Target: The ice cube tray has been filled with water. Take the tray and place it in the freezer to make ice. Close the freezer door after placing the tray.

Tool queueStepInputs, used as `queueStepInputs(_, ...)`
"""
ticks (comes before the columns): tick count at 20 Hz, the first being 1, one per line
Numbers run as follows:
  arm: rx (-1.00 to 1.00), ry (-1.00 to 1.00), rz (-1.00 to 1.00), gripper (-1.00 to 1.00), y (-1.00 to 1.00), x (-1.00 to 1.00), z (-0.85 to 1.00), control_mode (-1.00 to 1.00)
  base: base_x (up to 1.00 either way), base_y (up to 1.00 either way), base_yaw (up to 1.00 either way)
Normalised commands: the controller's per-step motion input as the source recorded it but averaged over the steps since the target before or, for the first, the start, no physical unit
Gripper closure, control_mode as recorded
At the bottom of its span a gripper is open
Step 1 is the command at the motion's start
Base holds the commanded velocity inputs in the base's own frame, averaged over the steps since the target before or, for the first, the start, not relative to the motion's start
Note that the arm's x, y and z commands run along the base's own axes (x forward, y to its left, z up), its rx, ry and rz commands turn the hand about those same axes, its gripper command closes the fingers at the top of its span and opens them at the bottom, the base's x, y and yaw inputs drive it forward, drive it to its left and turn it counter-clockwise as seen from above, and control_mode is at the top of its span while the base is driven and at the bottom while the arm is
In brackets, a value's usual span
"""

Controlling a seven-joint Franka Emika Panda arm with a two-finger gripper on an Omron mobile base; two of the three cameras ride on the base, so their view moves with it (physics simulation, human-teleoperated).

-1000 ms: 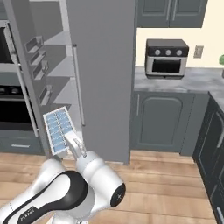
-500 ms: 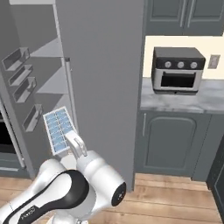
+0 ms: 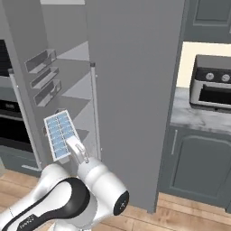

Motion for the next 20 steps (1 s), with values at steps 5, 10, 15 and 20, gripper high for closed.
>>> queueStepInputs(5, 0.00, 0.00, 0.00, 1.00, 0.00, 0.00, 0.00, 1.00, 0.66, 0.02, 0.06)
queueStepInputs(10, 0.00, 0.00, 0.00, 1.00, 0.00, 0.00, 0.00, 1.00, 0.63, 0.25, 0.01)
queueStepInputs(15, 0.00, 0.00, 0.00, 1.00, 0.00, 0.00, 0.00, 1.00, 0.32, 0.38, 0.00)
queueStepInputs(20, 0.00, 0.00, 0.00, 1.00, 0.14, 0.17, 0.00, -1.00, 0.17, 0.23, 0.00)
